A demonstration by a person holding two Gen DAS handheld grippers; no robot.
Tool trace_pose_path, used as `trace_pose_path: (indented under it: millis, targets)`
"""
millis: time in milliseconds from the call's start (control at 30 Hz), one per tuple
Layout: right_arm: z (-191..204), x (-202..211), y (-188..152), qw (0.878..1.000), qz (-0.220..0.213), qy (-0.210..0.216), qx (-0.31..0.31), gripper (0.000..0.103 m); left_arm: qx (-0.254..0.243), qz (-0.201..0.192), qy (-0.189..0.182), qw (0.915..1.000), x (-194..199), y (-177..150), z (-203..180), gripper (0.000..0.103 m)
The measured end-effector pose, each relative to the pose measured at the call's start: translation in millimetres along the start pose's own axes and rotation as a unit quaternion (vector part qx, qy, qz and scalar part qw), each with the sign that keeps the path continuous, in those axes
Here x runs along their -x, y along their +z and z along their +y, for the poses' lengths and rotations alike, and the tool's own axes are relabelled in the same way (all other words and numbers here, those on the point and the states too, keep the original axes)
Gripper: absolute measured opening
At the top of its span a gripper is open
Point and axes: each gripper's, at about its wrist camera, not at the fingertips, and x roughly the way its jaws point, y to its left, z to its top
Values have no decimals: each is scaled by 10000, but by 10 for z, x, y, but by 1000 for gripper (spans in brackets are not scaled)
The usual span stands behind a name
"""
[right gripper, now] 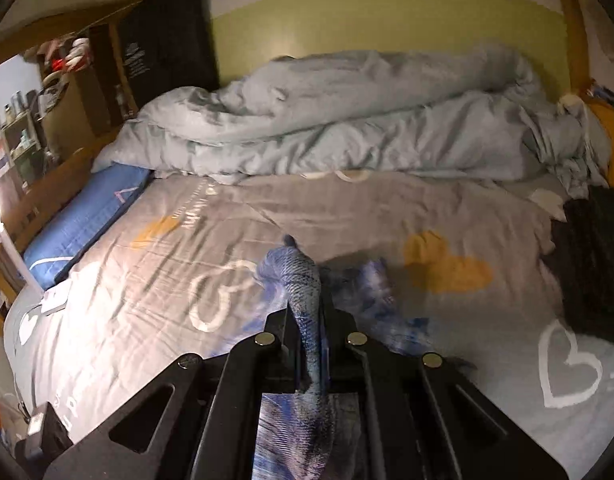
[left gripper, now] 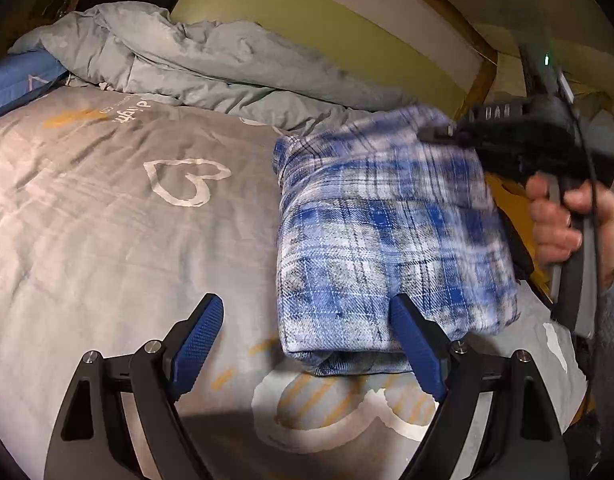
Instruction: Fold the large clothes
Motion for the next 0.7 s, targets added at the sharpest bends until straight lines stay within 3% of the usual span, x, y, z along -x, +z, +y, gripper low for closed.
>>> trace_pose_path:
  millis: [200,300,400,567,700]
  targets:
    - [-264,-282,-281,9983,483,-264,-165,10,34,27,17,10000,-15,-5,24,87]
    - [-346,-251,-375,9980,440,-415,-208,22,65,42,25,10000,-25,-5,38,87]
    - [-393,-91,-420,9984,267,-439,-244,29,78,57,28,9999,-44,0,47,87]
    - [-391,270,-479,9982,-116,-580,-126,72,-49,54,-6,10000,-40,-7,-6,87]
    - [-375,500,-565,9992,-197,-326,-140,79,-392,46,-39,9992,-24,-50,-156,87]
